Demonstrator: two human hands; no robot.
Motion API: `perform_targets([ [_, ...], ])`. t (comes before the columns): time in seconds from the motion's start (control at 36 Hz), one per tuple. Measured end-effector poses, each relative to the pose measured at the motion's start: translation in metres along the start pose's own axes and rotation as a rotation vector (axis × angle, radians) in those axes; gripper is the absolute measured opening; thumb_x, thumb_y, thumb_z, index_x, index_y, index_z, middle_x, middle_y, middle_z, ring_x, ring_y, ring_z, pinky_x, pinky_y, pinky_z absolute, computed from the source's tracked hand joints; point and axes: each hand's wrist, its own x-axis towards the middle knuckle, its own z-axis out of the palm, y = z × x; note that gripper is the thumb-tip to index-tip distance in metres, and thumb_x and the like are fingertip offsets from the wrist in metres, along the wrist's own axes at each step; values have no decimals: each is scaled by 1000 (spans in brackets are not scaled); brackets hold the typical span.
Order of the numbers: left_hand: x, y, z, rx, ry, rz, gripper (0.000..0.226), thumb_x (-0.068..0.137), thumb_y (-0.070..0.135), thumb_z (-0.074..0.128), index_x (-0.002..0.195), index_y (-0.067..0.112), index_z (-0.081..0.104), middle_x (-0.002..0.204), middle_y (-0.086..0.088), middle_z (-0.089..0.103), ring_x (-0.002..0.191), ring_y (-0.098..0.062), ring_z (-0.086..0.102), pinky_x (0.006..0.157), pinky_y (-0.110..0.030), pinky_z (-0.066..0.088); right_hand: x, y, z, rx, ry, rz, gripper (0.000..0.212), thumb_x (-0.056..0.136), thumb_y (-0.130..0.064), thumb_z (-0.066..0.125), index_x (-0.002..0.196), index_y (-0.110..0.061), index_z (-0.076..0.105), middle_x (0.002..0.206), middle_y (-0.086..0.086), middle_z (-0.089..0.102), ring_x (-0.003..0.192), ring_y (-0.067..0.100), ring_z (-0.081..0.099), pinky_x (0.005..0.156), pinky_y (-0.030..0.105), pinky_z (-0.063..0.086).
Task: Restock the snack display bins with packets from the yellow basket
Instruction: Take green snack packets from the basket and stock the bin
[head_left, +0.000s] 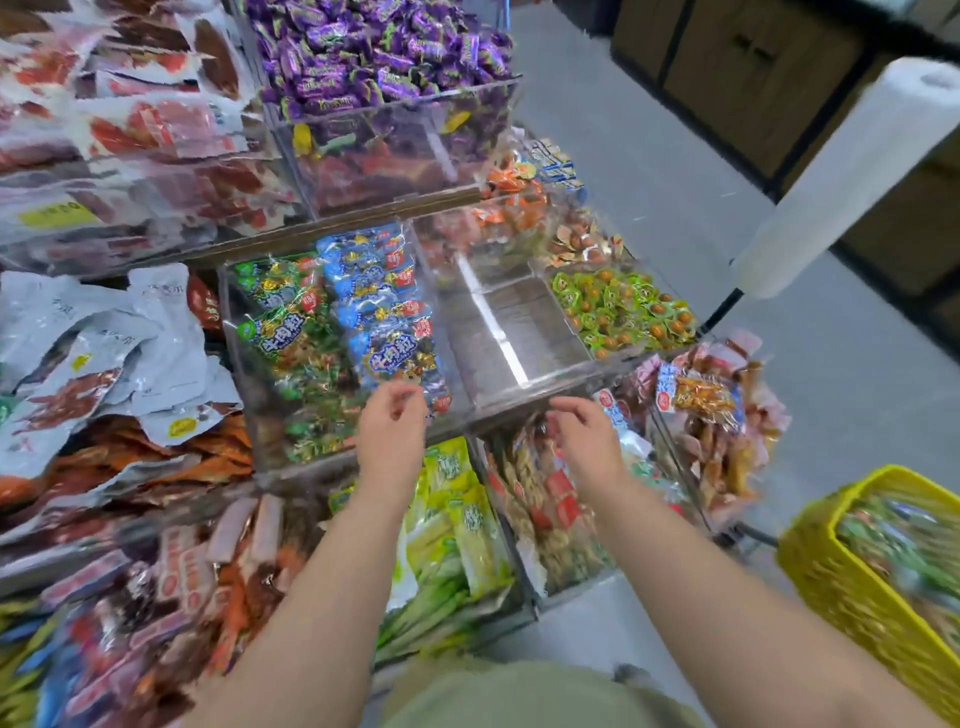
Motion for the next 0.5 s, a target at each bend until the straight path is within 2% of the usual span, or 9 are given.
perform_targets([
  [0.03,-14,-7,9,36,-60,4,22,92,9,56,77,24,56,76,-4,60,74,-23,56,72,-34,45,-3,13,-12,-12,-16,64,19,89,-4,51,94,-17,65,79,-3,66,66,10,59,64,26,53],
  [0.06,-28,-15,19,90,-133,11,21,91,9,56,77,24,56,72,-1,58,71,-20,54,70,-30,43,-7,26,-25,-38,-48,119,18,90,-5,50,95,-14,65,78,-1,65,66,13,59,62,32,53],
  [0.14,-70,-47,48,287,-424,-17,22,90,8,58,76,25,57,67,5,55,65,-14,50,63,-25,39,-24,65,-71,-112,-124,211,15,93,-8,48,92,-10,63,60,0,53,46,8,46,42,17,36],
  [0.22,-109,-84,77,413,-674,-130,31,92,5,54,67,24,55,70,-4,55,68,-16,51,68,-29,42,-50,104,-122,-92,-104,351,16,94,-18,50,80,-18,56,62,3,49,49,12,42,41,15,31],
  [0.28,-133,-106,94,480,-762,-246,27,94,6,50,70,18,53,74,-11,55,67,-20,53,66,-31,45,-66,132,-157,-24,-90,485,22,94,-16,48,72,-16,50,65,5,46,54,13,42,50,19,33],
  [0.36,-170,-137,117,577,-838,-420,24,95,12,49,71,15,50,71,-9,54,52,-16,51,41,-17,40,-94,174,-215,71,-32,645,17,96,-18,47,79,-16,48,73,3,51,63,13,50,58,23,35],
  [0.39,-182,-147,124,590,-852,-469,24,94,12,50,71,13,51,71,-10,54,50,-16,51,41,-15,38,-104,188,-234,82,-12,681,16,96,-16,47,80,-16,48,76,3,52,65,13,52,59,24,35],
  [0.47,-219,-172,143,668,-900,-609,17,95,15,48,80,10,55,80,-15,60,64,-25,58,60,-23,41,-135,231,-289,95,50,766,15,97,-15,45,82,-14,49,77,3,53,65,13,51,59,24,35],
  [0.5,-231,-178,148,683,-899,-640,15,95,16,47,83,12,55,79,-13,60,64,-24,57,58,-23,41,-146,246,-306,92,71,801,13,97,-16,45,85,-13,50,77,3,53,64,13,51,59,24,35],
])
